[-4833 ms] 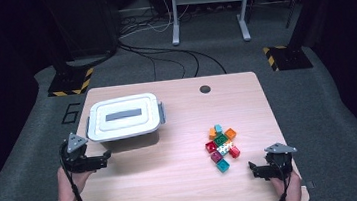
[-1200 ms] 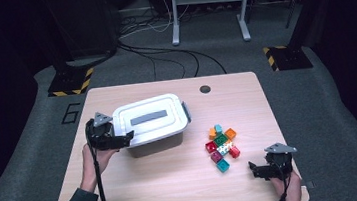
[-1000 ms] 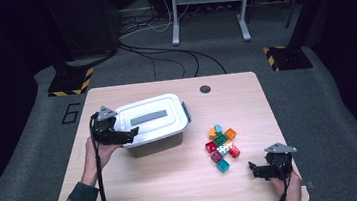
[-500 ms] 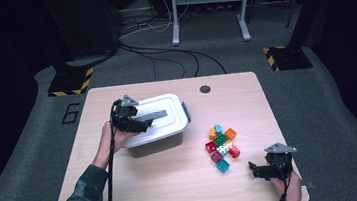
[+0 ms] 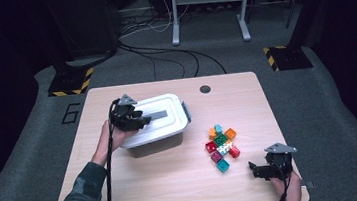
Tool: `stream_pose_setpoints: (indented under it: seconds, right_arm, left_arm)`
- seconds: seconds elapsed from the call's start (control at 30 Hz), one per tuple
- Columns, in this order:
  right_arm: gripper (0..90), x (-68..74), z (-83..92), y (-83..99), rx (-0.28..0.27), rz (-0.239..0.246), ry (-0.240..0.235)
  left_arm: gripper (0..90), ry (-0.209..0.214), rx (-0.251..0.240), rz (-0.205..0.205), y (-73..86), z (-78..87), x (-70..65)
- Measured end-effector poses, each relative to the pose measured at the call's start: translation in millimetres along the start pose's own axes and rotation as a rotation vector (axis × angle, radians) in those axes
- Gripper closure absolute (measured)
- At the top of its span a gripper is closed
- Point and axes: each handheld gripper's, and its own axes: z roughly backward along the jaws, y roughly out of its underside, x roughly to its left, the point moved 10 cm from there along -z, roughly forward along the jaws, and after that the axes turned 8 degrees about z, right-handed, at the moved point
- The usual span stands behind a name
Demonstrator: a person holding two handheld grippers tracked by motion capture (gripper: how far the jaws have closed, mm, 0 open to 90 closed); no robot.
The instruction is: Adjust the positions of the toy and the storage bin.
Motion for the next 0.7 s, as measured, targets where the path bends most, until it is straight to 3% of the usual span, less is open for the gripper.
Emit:
stream_pose_setpoints:
  seconds: [0.23,0.47,0.7]
  right_arm:
    - [0.4,0.0,0.0,-0.1,-0.001,0.0,0.0]
    - [0.4,0.0,0.0,-0.1,-0.001,0.001,0.0]
    - [0.4,0.0,0.0,-0.1,0.0,0.0,0.0]
  left_arm:
    - [53.2,-0.024,0.001,0.004,-0.1,0.2,-1.5]
    - [56.2,-0.092,0.013,-0.009,0.5,1.9,-10.6]
    - [57.8,-0.108,0.02,0.004,-0.1,0.4,-18.7]
